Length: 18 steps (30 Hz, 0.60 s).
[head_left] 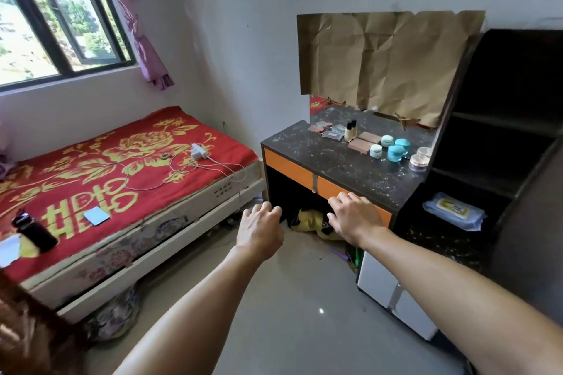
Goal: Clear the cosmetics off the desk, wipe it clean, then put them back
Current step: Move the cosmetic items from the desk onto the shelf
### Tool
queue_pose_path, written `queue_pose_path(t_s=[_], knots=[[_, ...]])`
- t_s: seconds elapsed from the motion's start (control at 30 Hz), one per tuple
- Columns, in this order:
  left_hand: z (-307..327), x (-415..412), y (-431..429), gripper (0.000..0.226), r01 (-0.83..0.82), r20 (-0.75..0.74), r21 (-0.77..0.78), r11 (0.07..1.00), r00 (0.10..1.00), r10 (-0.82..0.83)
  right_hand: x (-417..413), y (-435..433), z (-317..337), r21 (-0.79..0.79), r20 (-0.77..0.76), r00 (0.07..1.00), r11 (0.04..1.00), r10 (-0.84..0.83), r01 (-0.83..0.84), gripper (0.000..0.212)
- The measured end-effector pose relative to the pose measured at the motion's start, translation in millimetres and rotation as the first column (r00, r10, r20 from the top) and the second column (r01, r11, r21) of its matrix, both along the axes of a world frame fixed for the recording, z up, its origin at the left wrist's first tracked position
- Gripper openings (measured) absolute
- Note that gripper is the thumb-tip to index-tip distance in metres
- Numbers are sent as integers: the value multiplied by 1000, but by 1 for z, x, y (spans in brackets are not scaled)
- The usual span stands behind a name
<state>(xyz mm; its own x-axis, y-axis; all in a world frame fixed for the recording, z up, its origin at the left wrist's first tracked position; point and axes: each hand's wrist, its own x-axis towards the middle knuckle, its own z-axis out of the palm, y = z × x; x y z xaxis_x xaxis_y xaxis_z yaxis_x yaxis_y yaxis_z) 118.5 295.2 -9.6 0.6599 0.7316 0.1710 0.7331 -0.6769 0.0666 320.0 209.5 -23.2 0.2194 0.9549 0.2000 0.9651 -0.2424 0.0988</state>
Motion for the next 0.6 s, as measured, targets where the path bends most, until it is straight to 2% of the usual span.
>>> queue_pose_path(t_s=[0.33, 0.6], knots=[[15, 85, 188, 27, 99, 9, -37, 994, 995, -99, 69, 162, 8, -21, -59, 990, 992, -124, 123, 31], [-11, 176, 325, 26, 123, -12, -94, 988, 992, -125, 163, 294, -21, -51, -115, 978, 984, -175, 170, 31]])
